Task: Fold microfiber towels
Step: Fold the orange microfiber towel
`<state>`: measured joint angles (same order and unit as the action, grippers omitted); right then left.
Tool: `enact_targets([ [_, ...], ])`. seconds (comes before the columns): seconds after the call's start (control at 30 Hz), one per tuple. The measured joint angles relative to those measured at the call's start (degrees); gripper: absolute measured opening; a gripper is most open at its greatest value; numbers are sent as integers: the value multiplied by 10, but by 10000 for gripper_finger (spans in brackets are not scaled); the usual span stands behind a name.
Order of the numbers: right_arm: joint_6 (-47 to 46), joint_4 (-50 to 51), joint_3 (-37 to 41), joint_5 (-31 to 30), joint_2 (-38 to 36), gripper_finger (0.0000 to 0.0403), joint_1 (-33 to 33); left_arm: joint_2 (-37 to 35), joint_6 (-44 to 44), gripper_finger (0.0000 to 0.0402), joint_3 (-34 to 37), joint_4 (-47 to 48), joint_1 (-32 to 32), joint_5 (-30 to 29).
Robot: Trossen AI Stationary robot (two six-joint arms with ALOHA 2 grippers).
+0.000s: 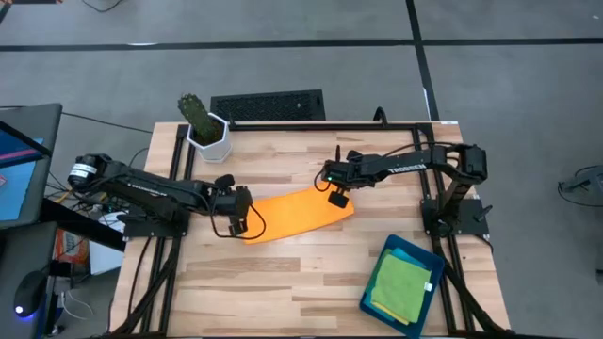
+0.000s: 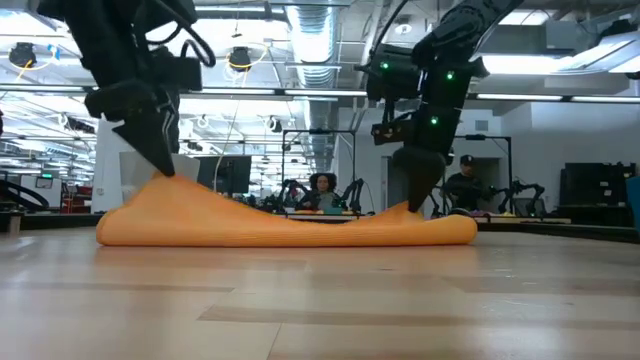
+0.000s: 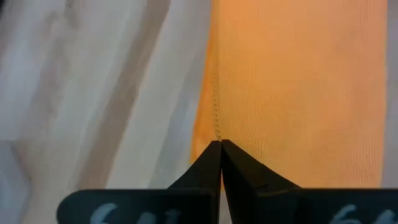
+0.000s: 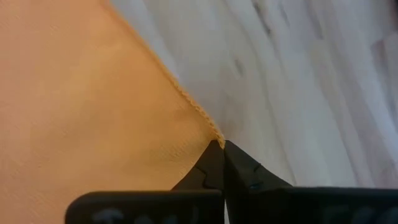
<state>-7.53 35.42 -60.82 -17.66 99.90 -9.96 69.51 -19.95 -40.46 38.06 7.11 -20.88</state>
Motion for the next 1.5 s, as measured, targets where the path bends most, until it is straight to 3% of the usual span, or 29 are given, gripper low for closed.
enact_targets([
  [0.4,-3,-17,-1,2,18,39,-11,38,-31,0,42,-31,1,23],
  [0.63,-14,-26,-1,-8,25,101,-12,37,-37,10,51,-44,2,26],
  [0.9,-34,-25,-1,-56,-38,195,-10,36,-46,111,51,-42,3,15],
  [1.17,-64,-17,-1,-55,-122,198,9,36,-51,217,48,-44,3,6],
  [1.37,-71,-18,-1,-31,-101,194,8,36,-63,248,47,-47,3,11],
  [1.5,-71,-22,-2,-28,-50,217,5,36,-68,249,47,-42,3,14],
])
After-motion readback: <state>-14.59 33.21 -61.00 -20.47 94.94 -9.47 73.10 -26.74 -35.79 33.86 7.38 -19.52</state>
